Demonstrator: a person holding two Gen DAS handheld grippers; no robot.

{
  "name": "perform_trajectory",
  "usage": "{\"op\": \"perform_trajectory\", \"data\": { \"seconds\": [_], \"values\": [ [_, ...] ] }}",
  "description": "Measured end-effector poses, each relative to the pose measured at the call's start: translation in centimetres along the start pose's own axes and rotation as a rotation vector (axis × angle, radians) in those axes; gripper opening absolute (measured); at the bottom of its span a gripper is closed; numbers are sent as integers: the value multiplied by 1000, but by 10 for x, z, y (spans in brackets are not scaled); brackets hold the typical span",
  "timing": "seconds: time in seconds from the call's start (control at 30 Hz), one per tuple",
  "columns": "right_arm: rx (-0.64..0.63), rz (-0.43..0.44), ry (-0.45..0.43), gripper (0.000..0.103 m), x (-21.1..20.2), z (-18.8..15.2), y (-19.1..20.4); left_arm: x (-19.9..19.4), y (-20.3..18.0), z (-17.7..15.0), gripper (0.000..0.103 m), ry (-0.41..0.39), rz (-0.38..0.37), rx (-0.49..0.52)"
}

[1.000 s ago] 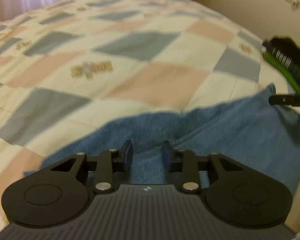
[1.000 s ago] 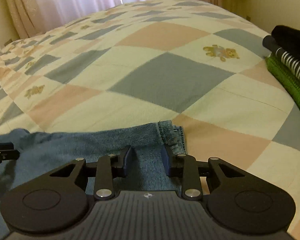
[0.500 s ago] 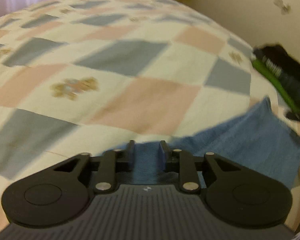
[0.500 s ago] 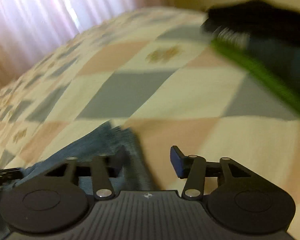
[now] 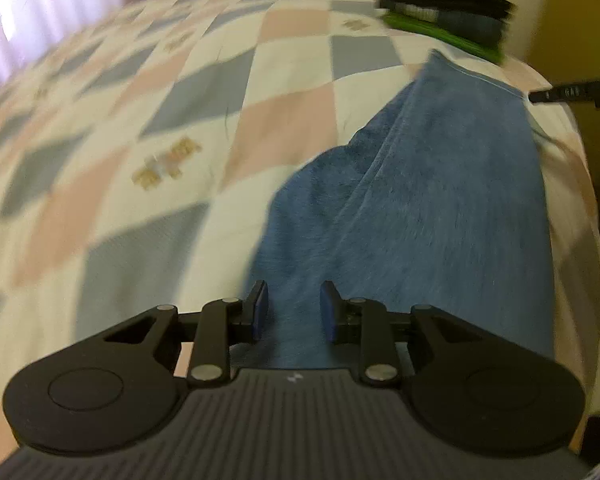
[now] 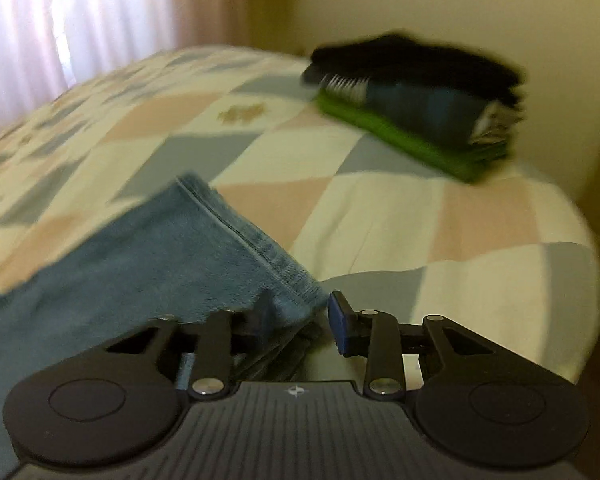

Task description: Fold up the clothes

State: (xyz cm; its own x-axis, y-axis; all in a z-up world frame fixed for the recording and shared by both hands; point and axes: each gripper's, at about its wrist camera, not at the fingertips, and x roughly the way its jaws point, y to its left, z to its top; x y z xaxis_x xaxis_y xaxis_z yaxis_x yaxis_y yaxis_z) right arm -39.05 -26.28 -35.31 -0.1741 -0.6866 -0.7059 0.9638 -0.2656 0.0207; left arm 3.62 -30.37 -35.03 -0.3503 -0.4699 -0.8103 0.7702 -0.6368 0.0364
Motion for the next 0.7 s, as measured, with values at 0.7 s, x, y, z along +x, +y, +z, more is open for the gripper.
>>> {"op": "perform_trajectory", "data": {
  "seconds": [0.7],
  "values": [
    [-452,219,69,74,-179,-194,291,-19,-34,-110,53,-240,-41,1223]
  ]
}}
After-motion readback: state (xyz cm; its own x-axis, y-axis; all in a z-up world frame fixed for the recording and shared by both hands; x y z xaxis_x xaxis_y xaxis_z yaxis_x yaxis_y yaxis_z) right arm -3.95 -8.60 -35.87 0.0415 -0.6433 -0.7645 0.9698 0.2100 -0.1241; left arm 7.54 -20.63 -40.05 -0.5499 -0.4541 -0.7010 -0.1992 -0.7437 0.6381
